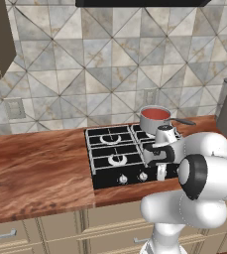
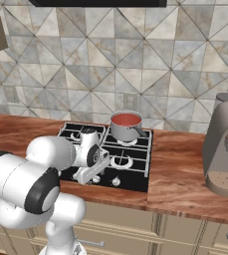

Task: Wait until the marinara sauce is simmered to a deep red color and then turn off the stove.

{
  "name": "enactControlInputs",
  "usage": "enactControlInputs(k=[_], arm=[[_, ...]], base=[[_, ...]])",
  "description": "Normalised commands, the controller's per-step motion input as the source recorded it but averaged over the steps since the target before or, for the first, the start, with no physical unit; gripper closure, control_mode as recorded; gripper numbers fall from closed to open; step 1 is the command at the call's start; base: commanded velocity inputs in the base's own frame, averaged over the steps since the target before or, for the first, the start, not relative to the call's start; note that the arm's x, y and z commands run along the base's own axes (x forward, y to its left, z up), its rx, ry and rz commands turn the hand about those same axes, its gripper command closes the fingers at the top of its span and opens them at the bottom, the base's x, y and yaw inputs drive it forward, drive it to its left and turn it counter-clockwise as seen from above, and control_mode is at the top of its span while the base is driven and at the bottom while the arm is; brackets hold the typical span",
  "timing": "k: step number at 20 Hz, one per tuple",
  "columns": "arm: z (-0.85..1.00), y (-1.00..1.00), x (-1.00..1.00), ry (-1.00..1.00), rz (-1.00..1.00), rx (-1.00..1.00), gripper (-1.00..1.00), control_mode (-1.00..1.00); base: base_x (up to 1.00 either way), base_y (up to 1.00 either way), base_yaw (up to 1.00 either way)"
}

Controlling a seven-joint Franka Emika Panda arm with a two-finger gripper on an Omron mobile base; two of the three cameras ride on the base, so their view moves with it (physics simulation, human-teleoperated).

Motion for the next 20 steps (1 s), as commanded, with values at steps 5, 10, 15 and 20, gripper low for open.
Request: enactControlInputs(k=[5, 10, 15, 20], arm=[[0.0, 0.0, 0.0, 0.0, 0.0, 0.0, -1.0, -1.0], [0.0, 0.0, 0.0, 0.0, 0.0, 0.0, -1.0, -1.0], [0.0, 0.0, 0.0, 0.0, 0.0, 0.0, -1.0, -1.0], [0.0, 0.0, 0.0, 0.0, 0.0, 0.0, -1.0, -1.0]], base=[[0.0, 0.0, 0.0], [0.0, 0.0, 0.0], [0.0, 0.0, 0.0], [0.0, 0.0, 0.0]])
